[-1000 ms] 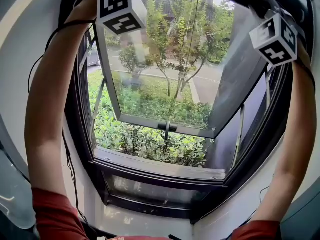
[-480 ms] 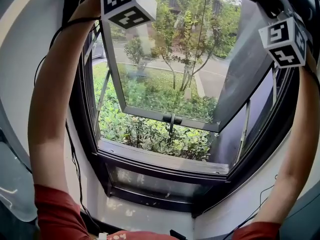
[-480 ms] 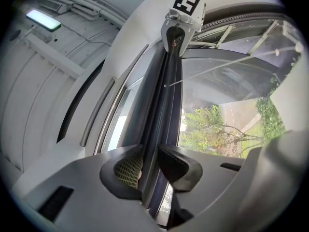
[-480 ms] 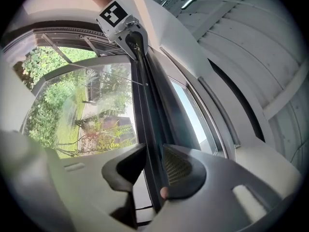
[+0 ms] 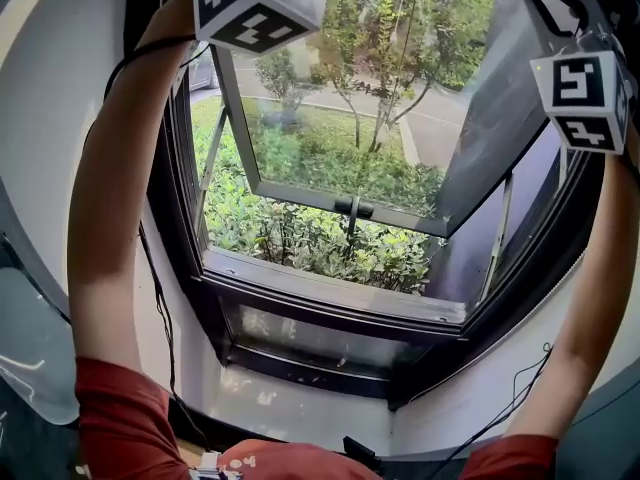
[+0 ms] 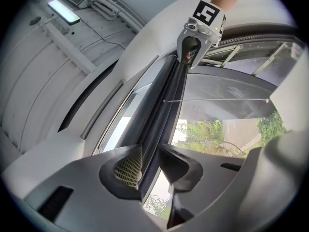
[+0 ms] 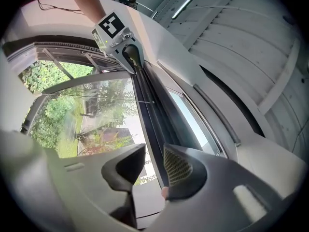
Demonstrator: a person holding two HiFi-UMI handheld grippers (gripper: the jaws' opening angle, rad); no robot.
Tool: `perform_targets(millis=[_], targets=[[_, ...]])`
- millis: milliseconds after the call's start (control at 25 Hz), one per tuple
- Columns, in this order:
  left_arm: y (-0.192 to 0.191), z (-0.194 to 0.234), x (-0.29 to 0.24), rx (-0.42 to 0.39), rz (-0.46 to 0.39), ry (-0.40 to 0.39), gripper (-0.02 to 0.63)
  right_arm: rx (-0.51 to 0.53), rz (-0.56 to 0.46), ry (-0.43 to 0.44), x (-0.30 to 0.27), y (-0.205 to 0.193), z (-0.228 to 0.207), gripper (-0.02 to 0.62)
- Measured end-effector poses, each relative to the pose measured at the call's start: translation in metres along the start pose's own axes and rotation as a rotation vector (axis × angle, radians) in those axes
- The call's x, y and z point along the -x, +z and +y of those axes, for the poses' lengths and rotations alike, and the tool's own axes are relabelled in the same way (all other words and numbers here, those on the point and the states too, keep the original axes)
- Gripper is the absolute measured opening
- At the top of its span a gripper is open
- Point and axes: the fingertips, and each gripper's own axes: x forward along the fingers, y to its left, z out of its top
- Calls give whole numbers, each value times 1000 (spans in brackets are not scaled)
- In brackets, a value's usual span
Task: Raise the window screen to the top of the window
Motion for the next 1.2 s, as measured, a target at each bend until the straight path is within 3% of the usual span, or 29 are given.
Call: perform_targets(millis=[280,640,1000,1200], targets=[[1,-23,26,101,-11,-9,86,-41,-51,24,20,13,27,123],[-4,-46,68,331,-66,9,85,-195,-122,28,54,25,61,123],[-6,-94,119,397,-75,-22,85,-299,-120,48,91,15,104,123],[-13,-111,144,459,-61,-37,85,-296,-66,93,111,5,133,123]])
